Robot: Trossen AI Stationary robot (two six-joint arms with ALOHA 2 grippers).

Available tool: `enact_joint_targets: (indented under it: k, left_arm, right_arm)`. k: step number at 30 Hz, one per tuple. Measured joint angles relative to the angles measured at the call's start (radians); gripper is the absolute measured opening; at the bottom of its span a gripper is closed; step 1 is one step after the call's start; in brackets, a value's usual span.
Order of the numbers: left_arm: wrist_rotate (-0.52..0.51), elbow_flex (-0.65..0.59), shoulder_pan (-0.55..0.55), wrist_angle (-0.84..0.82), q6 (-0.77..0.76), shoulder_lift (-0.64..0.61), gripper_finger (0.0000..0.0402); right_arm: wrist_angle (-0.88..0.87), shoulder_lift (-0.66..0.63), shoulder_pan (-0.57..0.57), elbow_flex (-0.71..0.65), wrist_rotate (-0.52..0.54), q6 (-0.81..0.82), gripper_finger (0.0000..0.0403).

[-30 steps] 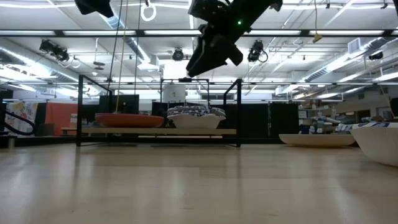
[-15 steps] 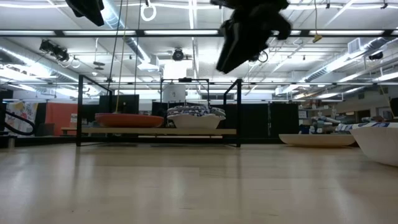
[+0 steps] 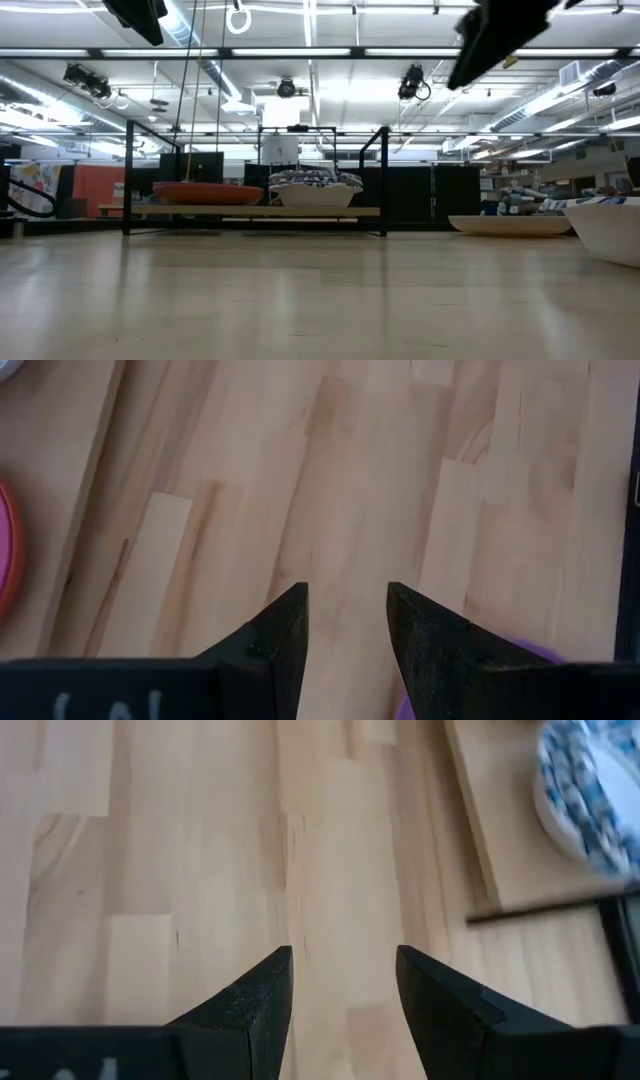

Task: Place and stack plates onto a shelf
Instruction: Stack the violet plate on top of the pink plate on the shelf

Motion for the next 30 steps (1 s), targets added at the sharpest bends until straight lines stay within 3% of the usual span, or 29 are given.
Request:
enact_joint_targets:
  k: [8, 16, 30]
  left_arm:
    - [0.0, 0.0, 0.0, 0.001, 0.071, 0.0, 0.0143]
    - [0.008, 0.0, 0.0, 0.0, 0.08, 0.005, 0.0143]
    - [0.301, 0.0, 0.005, 0.006, 0.271, 0.247, 0.0143]
  right_arm:
    - [0.062, -0.198, 0.043, -0.214, 0.008, 0.262, 0.0185]
    - [0.249, -0.303, 0.044, -0.378, 0.0, 0.301, 0.0185]
    - [0.303, -0.314, 0.042, -0.405, 0.0, 0.29, 0.0185]
